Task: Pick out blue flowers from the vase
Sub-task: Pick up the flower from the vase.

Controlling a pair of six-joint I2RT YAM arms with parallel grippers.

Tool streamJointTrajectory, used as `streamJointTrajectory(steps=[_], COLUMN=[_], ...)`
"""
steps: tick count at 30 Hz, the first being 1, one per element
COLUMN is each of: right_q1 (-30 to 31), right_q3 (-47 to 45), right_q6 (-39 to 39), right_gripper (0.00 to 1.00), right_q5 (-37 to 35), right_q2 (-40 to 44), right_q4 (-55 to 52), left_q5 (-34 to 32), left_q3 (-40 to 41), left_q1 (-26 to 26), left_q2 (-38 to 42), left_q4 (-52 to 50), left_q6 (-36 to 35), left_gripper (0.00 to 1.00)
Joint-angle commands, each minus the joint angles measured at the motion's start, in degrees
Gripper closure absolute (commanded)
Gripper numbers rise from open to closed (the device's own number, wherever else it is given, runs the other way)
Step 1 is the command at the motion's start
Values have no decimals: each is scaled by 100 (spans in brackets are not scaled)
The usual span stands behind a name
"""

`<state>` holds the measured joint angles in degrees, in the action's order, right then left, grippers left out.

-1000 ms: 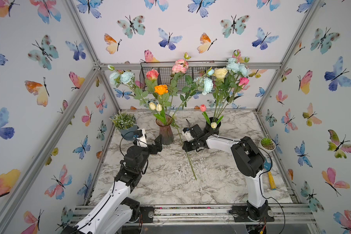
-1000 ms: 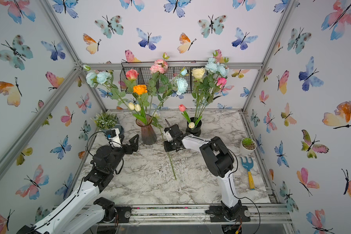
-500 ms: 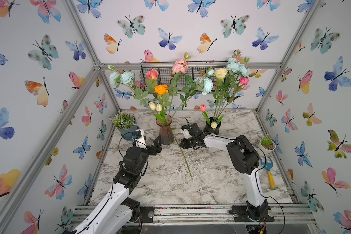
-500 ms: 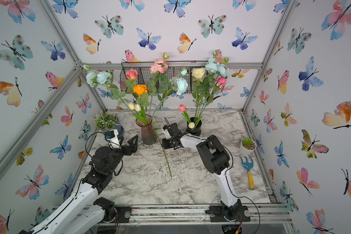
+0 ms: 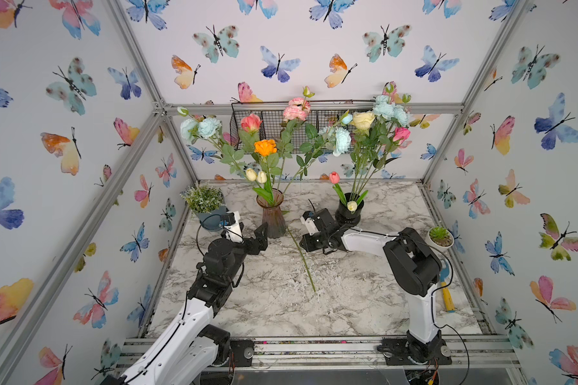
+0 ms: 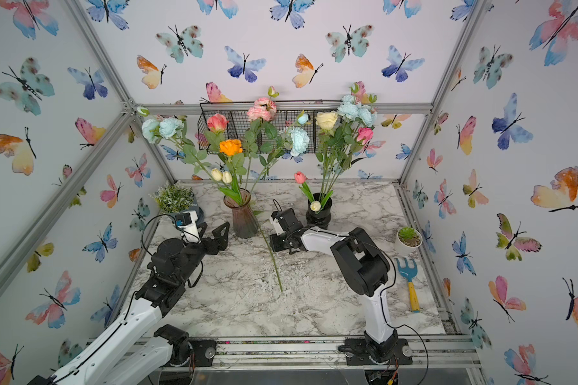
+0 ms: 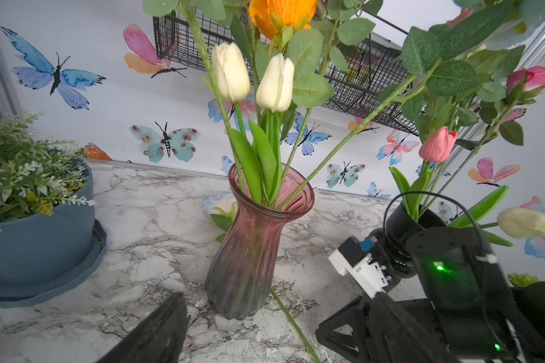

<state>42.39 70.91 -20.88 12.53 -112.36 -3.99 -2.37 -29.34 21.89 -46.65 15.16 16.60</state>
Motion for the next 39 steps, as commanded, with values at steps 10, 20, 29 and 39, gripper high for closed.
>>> streamJointTrajectory(steps=[10, 20, 29, 39], right_q1=[772, 876, 876, 876], right_q3=[-2697, -3930, -4139, -4238], right_q6=[300, 8, 40, 76], right_gripper=[76, 79, 80, 81], right_q5=[-1206, -1170, -1395, -1438], right_q2=[2784, 4538, 4942, 4996], right_q4=[933, 711, 565, 624], left_q5=[-905, -1630, -1826, -1925], left_q3=[-1363, -2753, -3813, -3998], left_q1=[1096, 1134, 1133, 1134], left_q2=[-1426, -2865, -4063, -4349], left_q4=[218, 263, 105, 88], left_q6=[-1563, -2273, -2692, -2776], left_gripper=[13, 16, 25, 49])
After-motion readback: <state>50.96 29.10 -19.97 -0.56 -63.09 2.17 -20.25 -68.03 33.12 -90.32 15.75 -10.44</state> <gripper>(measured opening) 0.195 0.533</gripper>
